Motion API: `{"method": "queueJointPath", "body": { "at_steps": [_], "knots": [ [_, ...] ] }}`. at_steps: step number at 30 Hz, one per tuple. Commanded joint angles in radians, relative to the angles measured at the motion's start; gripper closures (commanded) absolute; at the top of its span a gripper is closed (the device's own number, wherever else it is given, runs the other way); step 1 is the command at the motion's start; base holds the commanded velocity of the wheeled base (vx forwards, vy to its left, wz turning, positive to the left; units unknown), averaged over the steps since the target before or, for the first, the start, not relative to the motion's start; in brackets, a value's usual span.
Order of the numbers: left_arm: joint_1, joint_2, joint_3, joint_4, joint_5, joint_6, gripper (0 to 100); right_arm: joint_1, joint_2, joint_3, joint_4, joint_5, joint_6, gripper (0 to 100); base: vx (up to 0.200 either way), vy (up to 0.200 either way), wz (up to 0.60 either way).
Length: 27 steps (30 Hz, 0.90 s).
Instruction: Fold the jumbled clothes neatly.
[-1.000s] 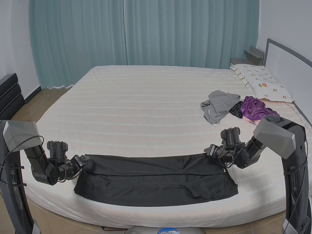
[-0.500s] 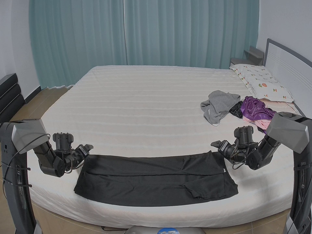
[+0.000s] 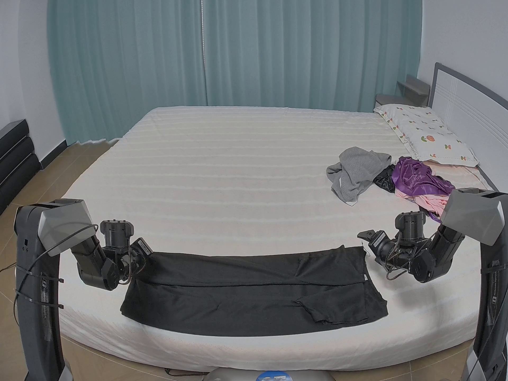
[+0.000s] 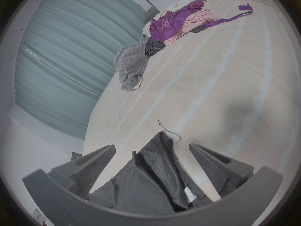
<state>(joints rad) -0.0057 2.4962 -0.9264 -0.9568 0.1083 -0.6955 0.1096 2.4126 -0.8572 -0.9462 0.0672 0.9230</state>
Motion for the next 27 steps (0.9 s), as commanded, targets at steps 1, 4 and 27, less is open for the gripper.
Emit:
{"method": "queueJointPath", "body": {
  "at_steps": [1,4,27],
  "knots": [
    [0.004,0.004,-0.011,-0.003,0.03,-0.05,100,-0.002,0.01,0.021,-0.033,0.0,-0.001,0,0.0,0.0,0.0],
    [0.009,0.0,-0.012,-0.003,0.031,-0.088,100,-0.001,0.013,0.027,-0.042,0.0,-0.003,0,0.0,0.0,0.0],
    [0.016,-0.105,0.098,-0.005,0.005,-0.124,0,0.002,0.014,0.04,-0.057,0.002,-0.001,0,0.0,0.0,0.0]
  ]
}}
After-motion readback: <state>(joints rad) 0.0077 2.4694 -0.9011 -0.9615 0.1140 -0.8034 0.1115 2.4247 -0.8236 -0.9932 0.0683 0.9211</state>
